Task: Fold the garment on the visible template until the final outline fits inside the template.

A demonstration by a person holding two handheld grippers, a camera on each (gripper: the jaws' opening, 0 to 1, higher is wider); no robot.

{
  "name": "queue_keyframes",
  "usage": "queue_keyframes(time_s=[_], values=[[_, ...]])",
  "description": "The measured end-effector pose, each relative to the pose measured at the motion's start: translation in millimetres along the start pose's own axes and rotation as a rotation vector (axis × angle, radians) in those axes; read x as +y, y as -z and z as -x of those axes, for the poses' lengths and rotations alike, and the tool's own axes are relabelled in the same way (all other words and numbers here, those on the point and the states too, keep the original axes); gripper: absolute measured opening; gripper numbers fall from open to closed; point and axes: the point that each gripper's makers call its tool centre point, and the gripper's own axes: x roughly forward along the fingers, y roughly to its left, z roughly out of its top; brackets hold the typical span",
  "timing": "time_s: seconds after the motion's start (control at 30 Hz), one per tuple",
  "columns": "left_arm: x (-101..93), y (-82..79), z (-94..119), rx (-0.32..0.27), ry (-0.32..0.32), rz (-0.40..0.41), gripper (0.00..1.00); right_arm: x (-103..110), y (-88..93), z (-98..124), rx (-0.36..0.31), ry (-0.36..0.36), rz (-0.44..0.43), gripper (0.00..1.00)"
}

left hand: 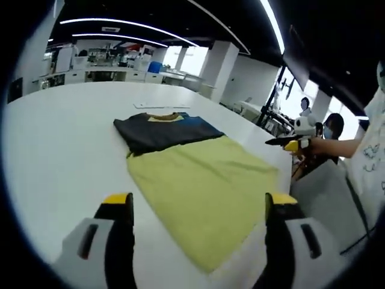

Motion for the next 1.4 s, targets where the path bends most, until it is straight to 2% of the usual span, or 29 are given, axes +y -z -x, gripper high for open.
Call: queue_keyframes(time_s=[0.13,0.23,0.4,0.57,0.77,1.0,1.23,1.4], values=[[-6.5,12.4,3,0.011,0.013,0.019,0.83,1,15.0,2,0.048,0.006,0.031,0.95],[-14.2,20.5,4,0.033,0.023,0.027,0.81,0,18.8,4,0.055,0.006,0.028,0.94],[-28.7,28.3,4,0.067,0.024,0.044,0.72,-4,24.8,13,0.071,0.029,0.024,0.86],[-28.8,41.6,10,0.129,-0.002,0.059,0.56,-10,37.2,18,0.101,0.046,0.010,0.75],[-26.8,54.9,14,0.163,-0.034,0.116,0.45,-10,49.9,23,0.125,0.050,-0.015,0.64],[-21.2,74.7,21,0.202,-0.062,0.147,0.39,-7,67.8,24,0.175,0.036,-0.057,0.49],[-15.0,80.3,26,0.192,-0.073,0.195,0.32,0,76.9,19,0.206,0.010,-0.112,0.25],[-14.1,82.9,26,0.192,-0.073,0.213,0.25,3,78.5,16,0.214,-0.008,-0.142,0.14]])
